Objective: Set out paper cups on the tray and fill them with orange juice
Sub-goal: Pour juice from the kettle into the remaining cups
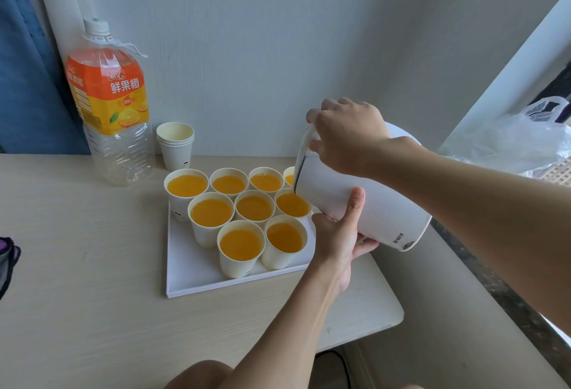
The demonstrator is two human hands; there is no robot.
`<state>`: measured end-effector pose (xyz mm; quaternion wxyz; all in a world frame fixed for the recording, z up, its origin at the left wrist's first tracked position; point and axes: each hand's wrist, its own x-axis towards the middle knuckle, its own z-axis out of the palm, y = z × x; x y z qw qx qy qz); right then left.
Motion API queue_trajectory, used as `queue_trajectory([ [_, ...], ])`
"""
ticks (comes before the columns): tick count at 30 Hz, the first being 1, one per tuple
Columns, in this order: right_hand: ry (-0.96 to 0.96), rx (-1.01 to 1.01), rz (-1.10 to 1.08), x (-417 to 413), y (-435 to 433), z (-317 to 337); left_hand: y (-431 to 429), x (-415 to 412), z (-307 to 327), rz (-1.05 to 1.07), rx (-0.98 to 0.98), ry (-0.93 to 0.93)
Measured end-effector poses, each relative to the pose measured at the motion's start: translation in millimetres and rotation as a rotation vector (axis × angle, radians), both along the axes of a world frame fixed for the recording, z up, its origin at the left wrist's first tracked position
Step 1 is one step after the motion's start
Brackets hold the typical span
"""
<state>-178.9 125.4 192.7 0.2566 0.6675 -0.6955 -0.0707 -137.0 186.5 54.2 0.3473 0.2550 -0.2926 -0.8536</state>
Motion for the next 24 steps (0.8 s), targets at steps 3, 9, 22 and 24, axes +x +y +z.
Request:
queue_trajectory([
  [3, -0.126, -0.046, -0.060, -9, 6, 8, -7, 1, 0, 0.054, -0.078, -0.077],
  [9, -0.384, -0.114, -0.207, -38, 8, 21, -30, -4, 5, 0.066, -0.241, -0.207],
  [22, -0.287, -0.004, -0.223, -41, -46, 8, -53, -34, -2, 0.005, -0.044, -0.127],
  [24, -0.222, 0.003, -0.216, -38, -51, 7, -52, -38, -1, 0.003, 0.002, -0.086],
])
